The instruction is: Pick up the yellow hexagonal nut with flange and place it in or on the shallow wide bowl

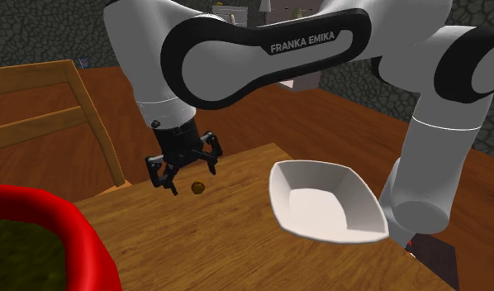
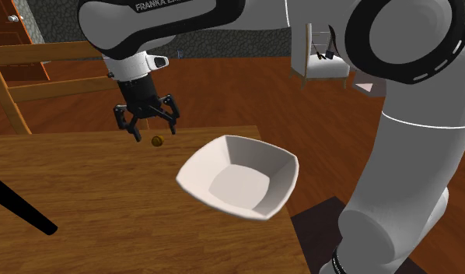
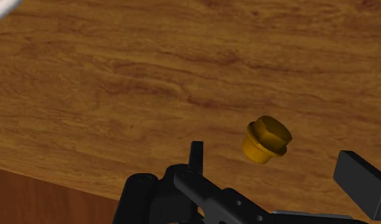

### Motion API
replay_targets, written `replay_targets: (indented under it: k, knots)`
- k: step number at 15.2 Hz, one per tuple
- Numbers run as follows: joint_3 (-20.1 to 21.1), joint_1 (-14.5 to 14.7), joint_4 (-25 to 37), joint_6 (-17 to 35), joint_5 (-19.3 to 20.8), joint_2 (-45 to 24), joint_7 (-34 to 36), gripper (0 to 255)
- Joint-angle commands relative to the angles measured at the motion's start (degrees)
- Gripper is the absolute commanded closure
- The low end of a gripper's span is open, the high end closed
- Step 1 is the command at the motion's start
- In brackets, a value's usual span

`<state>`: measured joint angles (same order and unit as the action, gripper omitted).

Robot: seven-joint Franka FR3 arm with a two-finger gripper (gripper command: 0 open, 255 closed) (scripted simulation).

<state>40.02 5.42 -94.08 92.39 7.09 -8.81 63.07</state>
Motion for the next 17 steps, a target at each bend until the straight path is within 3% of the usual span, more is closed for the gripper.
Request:
replay_targets:
  k: [1, 7, 8, 17]
  knots:
    - [-0.1, -0.2, -1.0, 0.9, -0.2, 0.3, -0.1, 0]
    - [-0.1, -0.2, -1.0, 0.8, -0.1, 0.3, -0.1, 0]
    - [-0.1, -0.2, -1.0, 0.8, -0.1, 0.3, -0.1, 255]
    - [-0.1, -0.2, -1.0, 0.8, -0.1, 0.3, -0.1, 255]
